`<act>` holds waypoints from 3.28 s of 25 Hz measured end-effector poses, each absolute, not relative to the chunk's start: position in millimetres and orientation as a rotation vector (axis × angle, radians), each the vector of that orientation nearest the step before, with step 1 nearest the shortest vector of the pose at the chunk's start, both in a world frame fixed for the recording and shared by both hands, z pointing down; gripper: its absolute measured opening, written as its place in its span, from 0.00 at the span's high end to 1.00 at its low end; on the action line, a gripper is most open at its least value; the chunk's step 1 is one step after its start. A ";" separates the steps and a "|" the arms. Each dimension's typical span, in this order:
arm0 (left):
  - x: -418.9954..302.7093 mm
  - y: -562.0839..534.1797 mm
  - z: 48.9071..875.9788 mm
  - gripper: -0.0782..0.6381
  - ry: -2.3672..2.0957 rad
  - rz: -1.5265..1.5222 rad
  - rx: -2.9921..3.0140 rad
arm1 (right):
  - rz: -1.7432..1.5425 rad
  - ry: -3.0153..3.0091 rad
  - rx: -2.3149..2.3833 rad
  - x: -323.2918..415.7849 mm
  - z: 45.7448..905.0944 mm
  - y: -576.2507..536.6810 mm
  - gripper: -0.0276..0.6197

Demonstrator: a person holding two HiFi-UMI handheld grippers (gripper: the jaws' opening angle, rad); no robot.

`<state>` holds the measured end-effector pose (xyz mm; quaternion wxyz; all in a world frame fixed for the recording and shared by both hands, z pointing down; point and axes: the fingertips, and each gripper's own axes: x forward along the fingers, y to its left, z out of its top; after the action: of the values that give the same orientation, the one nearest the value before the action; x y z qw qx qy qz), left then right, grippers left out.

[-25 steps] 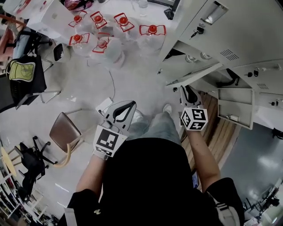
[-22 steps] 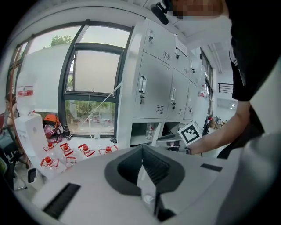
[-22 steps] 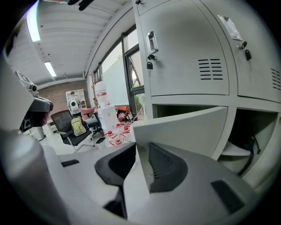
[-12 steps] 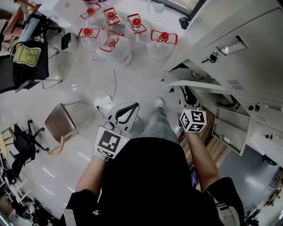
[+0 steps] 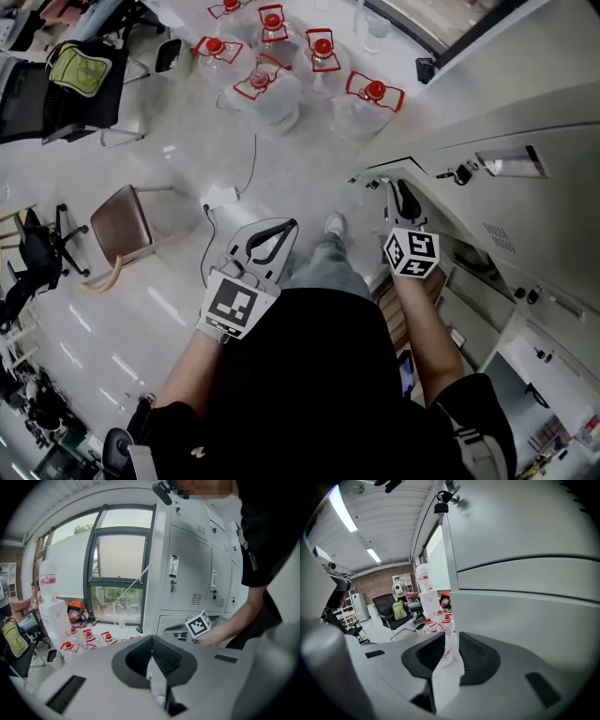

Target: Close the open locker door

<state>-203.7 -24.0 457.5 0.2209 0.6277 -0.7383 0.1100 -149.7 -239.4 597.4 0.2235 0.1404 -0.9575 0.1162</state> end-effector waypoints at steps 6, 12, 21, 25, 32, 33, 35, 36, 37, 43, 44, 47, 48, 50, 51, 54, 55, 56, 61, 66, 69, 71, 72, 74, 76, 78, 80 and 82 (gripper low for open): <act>-205.3 -25.8 460.3 0.86 -2.100 0.300 1.638 | 0.304 -2.627 0.342 -158.0 614.5 -255.7 0.80; -205.3 -28.1 462.8 0.86 -2.133 0.287 1.577 | 0.280 -2.605 0.302 -160.0 626.6 -260.5 0.81; -204.2 -29.5 465.2 0.86 -2.153 0.266 1.546 | 0.270 -2.592 0.258 -164.5 630.5 -257.1 0.81; -206.0 -26.2 462.7 0.86 -2.155 0.258 1.557 | 0.281 -2.582 0.270 -165.7 629.9 -257.8 0.81; -214.1 -10.1 454.0 0.86 -2.155 0.220 1.619 | 0.272 -2.591 0.323 -167.3 608.1 -242.7 0.81; -215.5 -6.8 451.9 0.86 -2.154 0.213 1.633 | 0.268 -2.593 0.329 -167.0 603.3 -237.7 0.81; -218.5 0.2 447.7 0.86 -2.149 0.200 1.664 | 0.265 -2.596 0.337 -166.2 593.5 -225.8 0.81; -220.2 3.6 446.2 0.86 -2.144 0.192 1.680 | 0.266 -2.598 0.342 -165.4 588.5 -219.4 0.81; -221.8 7.0 445.4 0.86 -2.139 0.183 1.694 | 0.268 -2.600 0.349 -164.2 583.4 -213.0 0.81; -224.0 28.3 442.8 0.86 -2.077 0.142 1.792 | 0.263 -2.627 0.417 -151.2 549.9 -171.8 0.81; -222.7 31.4 441.3 0.86 -2.064 0.135 1.817 | 0.263 -2.631 0.430 -147.8 544.5 -164.4 0.81; -216.9 39.0 438.6 0.86 -2.021 0.129 1.892 | 0.271 -2.648 0.467 -135.0 529.9 -141.8 0.81; -214.6 41.1 438.3 0.86 -2.005 0.131 1.916 | 0.272 -2.653 0.482 -129.8 525.3 -134.7 0.81; -209.6 44.7 436.9 0.86 -1.968 0.128 1.961 | 0.271 -2.656 0.512 -118.5 516.4 -121.3 0.81; -206.8 46.0 435.9 0.86 -1.947 0.121 1.982 | 0.271 -2.655 0.527 -112.4 512.2 -114.6 0.81; -196.0 43.6 433.1 0.86 -1.879 0.100 2.047 | 0.278 -2.653 0.578 -91.9 500.0 -98.4 0.81; -191.5 40.3 432.1 0.86 -1.856 0.099 2.071 | 0.278 -2.655 0.594 -84.9 495.3 -94.9 0.81; -186.4 36.4 430.7 0.86 -1.833 0.101 2.096 | 0.274 -2.659 0.609 -78.0 490.0 -91.9 0.81; -156.7 12.2 415.0 0.86 -1.733 0.107 2.220 | 0.253 -2.680 0.679 -42.0 454.5 -83.0 0.81; -127.3 -17.2 399.1 0.86 -1.672 0.121 2.276 | 0.267 -2.707 0.740 -7.5 415.0 -90.1 0.81; -107.0 -32.9 399.6 0.86 -1.645 0.122 2.286 | 0.254 -2.741 0.758 11.6 397.4 -100.0 0.81; -95.3 -46.1 393.4 0.86 -1.633 0.126 2.319 | 0.241 -2.771 0.776 22.4 387.0 -108.6 0.82; -90.8 -52.3 387.1 0.86 -1.631 0.128 2.338 | 0.234 -2.785 0.785 26.8 380.8 -112.2 0.82; -82.4 -61.1 370.1 0.86 -1.634 0.119 2.372 | 0.220 -2.805 0.793 35.3 366.6 -116.1 0.82; -74.5 -65.9 353.9 0.86 -1.637 0.098 2.393 | 0.205 -2.824 0.796 43.7 351.2 -118.5 0.82; -68.8 -69.4 339.4 0.86 -1.639 0.073 2.407 | 0.191 -2.850 0.800 50.4 337.0 -121.0 0.82; -64.2 -73.1 325.3 0.86 -1.646 0.049 2.423 | 0.175 -2.875 0.805 55.1 322.6 -123.8 0.82; -59.6 -76.2 313.6 0.86 -1.654 0.032 2.441 | 0.166 -2.901 0.810 59.1 310.5 -126.6 0.82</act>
<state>-59.6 -76.2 313.6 0.0964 0.8239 -0.5583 0.0108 59.1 -126.6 310.5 0.0626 0.2681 -0.9598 0.0549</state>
